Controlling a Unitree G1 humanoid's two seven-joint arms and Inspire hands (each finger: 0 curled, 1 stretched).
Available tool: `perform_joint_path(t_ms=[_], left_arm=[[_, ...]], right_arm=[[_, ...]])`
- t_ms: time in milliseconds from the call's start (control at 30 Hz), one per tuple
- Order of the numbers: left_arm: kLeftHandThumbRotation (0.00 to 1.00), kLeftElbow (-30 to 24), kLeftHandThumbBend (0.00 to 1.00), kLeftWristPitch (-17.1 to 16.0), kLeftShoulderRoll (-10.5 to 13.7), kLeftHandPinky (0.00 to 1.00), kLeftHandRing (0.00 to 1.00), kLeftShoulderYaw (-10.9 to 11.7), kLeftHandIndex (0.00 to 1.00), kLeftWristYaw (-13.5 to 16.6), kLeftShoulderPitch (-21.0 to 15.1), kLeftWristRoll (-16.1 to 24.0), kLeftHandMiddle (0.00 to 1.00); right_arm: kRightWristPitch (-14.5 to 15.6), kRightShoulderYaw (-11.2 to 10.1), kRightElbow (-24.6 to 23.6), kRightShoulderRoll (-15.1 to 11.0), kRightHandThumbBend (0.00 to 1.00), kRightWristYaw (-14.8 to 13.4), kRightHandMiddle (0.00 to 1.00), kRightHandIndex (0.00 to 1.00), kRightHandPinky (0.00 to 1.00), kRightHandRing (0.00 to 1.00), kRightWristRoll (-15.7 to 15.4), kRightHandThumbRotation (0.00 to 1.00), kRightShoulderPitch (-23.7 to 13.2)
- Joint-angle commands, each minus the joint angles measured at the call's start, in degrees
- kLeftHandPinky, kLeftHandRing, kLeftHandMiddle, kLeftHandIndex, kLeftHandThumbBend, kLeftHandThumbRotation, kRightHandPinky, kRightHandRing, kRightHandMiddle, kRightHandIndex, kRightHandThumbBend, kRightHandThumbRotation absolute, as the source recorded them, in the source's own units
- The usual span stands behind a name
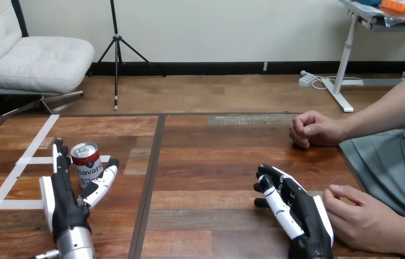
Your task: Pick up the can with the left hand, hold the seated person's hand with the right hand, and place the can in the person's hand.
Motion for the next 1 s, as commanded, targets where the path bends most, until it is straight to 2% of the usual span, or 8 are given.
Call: perform_joint_path(t_ms=[0, 200, 700, 800, 967], left_arm=[[0.11, 0.0, 0.58, -0.53, 1.15, 0.95, 0.95, -0.49, 0.97, -0.41, -4.48, -0.25, 0.96], [0.1, 0.25, 0.58, -1.23, 1.1, 0.95, 0.94, -0.42, 0.97, -0.8, -4.81, -0.88, 0.96], [0.07, 1.55, 0.58, -0.99, 1.66, 0.9, 0.9, -1.38, 0.94, 1.7, -6.24, 0.75, 0.92], [0.06, 1.74, 0.57, -0.75, 1.8, 0.89, 0.89, -1.59, 0.93, 2.28, -6.54, 1.12, 0.91], [0.05, 2.16, 0.57, -0.52, 1.83, 0.88, 0.88, -1.57, 0.92, 2.66, -7.1, 1.11, 0.9]], right_arm=[[0.3, 0.59, -1.9, 0.6, 0.57, 0.18, 0.82, 0.78, 0.69, 0.79, 0.28, 0.6, -1.64], [0.29, 0.55, -1.77, 0.72, 0.58, 0.32, 0.82, 0.78, 0.69, 0.78, 0.52, 0.59, -1.69], [0.22, 0.51, -1.68, 0.57, 0.57, 0.42, 0.81, 0.77, 0.69, 0.78, 0.51, 0.59, -1.63], [0.99, 0.35, -2.05, 0.84, 0.57, 0.06, 0.81, 0.77, 0.69, 0.78, 0.7, 0.59, -1.58], [0.0, 0.43, -1.68, 0.66, 0.57, 0.03, 0.81, 0.77, 0.68, 0.77, 0.33, 0.58, -1.64]])
